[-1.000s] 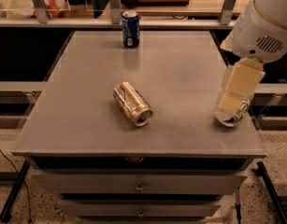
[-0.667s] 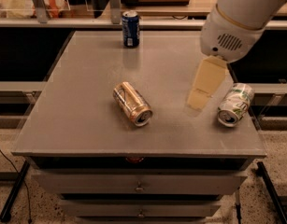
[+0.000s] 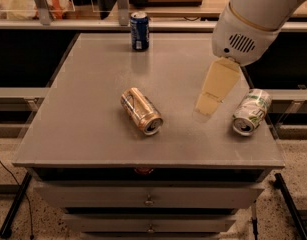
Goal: Move orange can near pepsi can
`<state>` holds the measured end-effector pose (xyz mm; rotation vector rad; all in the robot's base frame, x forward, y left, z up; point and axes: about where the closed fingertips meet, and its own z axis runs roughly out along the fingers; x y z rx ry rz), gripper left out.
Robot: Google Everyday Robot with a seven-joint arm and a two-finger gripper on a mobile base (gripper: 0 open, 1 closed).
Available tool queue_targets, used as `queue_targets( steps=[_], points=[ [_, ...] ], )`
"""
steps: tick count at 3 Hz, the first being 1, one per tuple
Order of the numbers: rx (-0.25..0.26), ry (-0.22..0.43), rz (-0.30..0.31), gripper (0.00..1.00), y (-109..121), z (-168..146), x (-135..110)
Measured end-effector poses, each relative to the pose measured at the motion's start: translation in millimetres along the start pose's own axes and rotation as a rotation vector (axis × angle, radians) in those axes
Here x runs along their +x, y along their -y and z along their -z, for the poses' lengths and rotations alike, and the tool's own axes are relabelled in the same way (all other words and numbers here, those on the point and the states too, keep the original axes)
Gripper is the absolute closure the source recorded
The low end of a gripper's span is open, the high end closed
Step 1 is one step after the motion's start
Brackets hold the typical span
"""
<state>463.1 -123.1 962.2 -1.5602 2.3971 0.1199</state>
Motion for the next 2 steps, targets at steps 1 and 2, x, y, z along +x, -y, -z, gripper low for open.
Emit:
queue_targets(
  steps=[1,2],
  points=[
    [0.024,0.029,-0.044,0.00,4,-3,-5],
    [0.026,0.043,-0.094,0.00,18,-28,-32]
  ],
)
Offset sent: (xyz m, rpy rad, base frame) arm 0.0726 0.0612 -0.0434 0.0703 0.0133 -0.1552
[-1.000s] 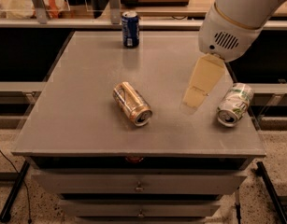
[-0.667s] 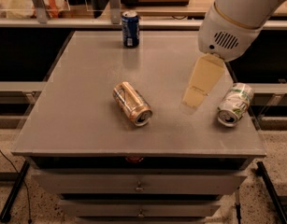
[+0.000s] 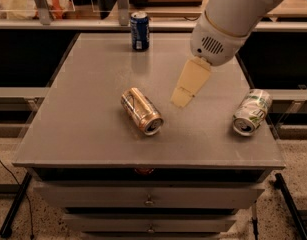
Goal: Move orange can near pepsi can
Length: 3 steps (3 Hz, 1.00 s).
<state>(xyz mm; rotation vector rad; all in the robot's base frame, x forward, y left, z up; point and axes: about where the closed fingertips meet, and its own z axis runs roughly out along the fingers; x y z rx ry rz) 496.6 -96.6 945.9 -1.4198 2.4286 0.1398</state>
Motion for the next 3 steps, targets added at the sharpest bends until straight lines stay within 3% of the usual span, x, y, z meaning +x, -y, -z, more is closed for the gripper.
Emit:
queue_targets(
  steps=[2,3],
  points=[
    [-0.046,-0.071,-0.122,0.00,9,-52,-49],
    [-0.042,-0.124,-0.233,0.00,7,-64,-52]
  ],
)
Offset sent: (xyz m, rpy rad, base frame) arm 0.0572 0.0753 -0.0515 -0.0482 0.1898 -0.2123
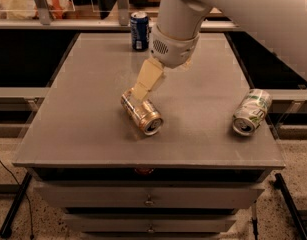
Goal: Move orange can near pepsi can
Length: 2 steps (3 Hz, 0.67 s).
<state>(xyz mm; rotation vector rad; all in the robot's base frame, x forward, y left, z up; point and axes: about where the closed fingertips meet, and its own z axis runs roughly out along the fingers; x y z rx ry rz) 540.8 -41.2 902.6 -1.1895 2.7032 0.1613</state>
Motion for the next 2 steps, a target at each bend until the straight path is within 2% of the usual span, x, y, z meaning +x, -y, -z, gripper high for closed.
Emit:
queue_targets(
  steps=[1,2],
  points=[
    [0.017,-0.043,-0.109,0.00,-4.0,-9.7,0.8],
    [0.044,-0.081,-0.180,0.00,-10.7,-18.3,-0.7]
  ],
)
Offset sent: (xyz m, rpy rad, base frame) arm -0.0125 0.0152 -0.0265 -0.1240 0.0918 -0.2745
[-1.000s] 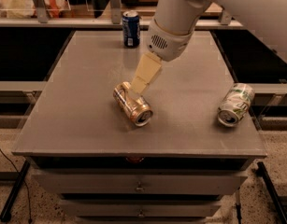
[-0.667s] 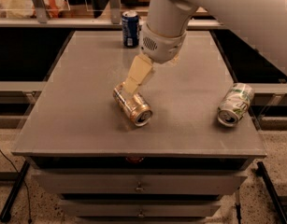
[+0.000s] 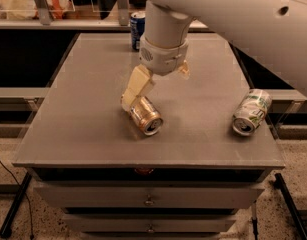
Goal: Move orange can near pepsi can
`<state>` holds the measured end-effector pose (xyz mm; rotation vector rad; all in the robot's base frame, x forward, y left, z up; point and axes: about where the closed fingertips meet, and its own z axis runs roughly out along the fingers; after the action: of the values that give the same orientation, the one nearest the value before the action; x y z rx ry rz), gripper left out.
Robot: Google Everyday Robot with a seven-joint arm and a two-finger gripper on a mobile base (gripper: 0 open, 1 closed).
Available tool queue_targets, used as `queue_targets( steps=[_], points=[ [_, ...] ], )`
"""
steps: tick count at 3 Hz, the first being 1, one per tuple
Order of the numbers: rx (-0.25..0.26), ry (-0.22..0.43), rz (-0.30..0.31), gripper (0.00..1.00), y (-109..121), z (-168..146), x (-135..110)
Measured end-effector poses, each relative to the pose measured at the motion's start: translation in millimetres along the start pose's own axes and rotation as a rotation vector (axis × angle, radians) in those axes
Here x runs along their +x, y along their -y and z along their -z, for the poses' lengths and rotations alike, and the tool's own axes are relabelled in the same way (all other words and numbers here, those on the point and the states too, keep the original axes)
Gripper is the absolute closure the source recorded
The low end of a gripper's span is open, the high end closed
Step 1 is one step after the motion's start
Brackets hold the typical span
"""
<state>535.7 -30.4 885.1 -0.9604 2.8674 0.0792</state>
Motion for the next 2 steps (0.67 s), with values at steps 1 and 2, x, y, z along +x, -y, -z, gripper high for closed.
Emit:
queue_targets(
  steps=[1,2],
  points=[
    [0.014,-0.023,-0.033,0.00,-9,-6,-4],
    [0.012,-0.031,-0.043,0.00,-35,-12,-11]
  ],
)
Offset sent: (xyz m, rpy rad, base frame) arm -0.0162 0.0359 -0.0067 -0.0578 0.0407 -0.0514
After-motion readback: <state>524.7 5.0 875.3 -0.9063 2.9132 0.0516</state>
